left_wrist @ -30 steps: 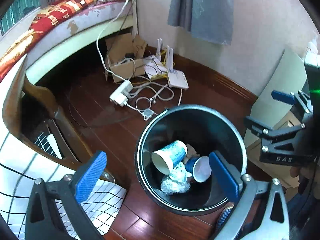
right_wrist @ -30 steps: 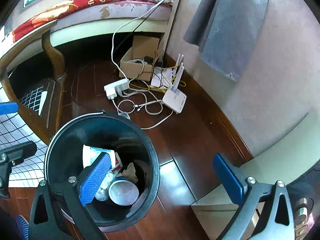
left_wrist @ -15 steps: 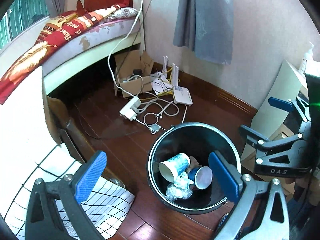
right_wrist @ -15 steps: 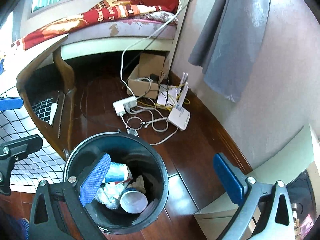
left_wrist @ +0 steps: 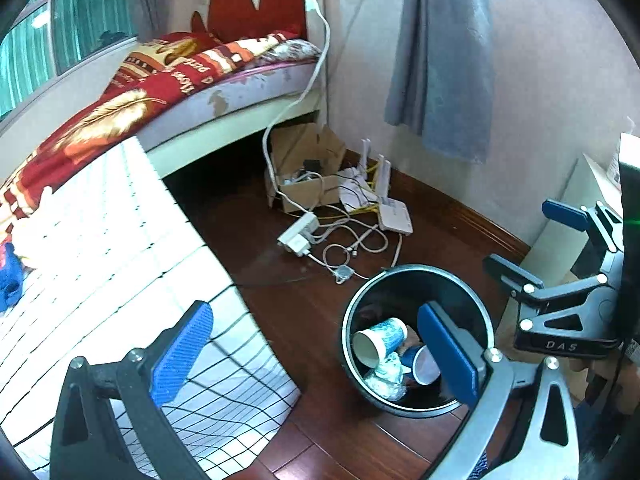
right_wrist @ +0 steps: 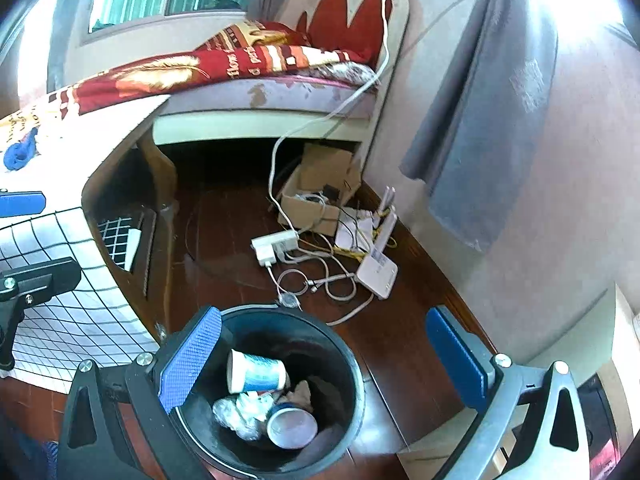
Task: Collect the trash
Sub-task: 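Move both open tools back to the table toward the cloths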
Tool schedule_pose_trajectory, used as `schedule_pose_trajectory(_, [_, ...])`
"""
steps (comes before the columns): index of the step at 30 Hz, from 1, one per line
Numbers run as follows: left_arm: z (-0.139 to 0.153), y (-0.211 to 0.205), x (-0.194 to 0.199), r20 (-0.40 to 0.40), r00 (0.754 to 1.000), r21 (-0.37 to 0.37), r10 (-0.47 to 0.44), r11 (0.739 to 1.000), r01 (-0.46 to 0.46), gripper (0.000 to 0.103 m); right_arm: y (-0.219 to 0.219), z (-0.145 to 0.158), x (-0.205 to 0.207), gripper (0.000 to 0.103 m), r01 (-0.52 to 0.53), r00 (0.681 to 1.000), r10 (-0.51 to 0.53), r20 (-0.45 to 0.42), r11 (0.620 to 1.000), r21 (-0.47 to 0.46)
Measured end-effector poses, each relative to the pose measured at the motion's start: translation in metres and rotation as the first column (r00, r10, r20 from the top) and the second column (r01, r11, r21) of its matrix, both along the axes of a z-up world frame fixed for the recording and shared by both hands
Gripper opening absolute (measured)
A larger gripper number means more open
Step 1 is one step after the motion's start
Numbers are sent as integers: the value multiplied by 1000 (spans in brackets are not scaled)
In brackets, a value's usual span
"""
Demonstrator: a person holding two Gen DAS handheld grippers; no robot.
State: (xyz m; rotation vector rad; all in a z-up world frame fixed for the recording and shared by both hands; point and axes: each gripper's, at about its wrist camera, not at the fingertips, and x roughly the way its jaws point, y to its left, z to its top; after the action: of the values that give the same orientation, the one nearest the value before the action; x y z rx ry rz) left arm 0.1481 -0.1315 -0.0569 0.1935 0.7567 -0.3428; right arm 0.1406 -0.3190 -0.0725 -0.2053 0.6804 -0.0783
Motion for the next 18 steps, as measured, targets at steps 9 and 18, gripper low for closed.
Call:
schedule_pose_trajectory(9, [13, 40, -4, 35, 996, -17, 81, 997, -80, 103, 37, 17, 8, 103, -73, 996, 73, 58, 997, -4])
schedule_pose_trajectory(18, [20, 96, -12, 62, 978, -31, 199, 980, -197, 103, 98, 29, 22, 103, -194, 977, 193, 91, 981, 1])
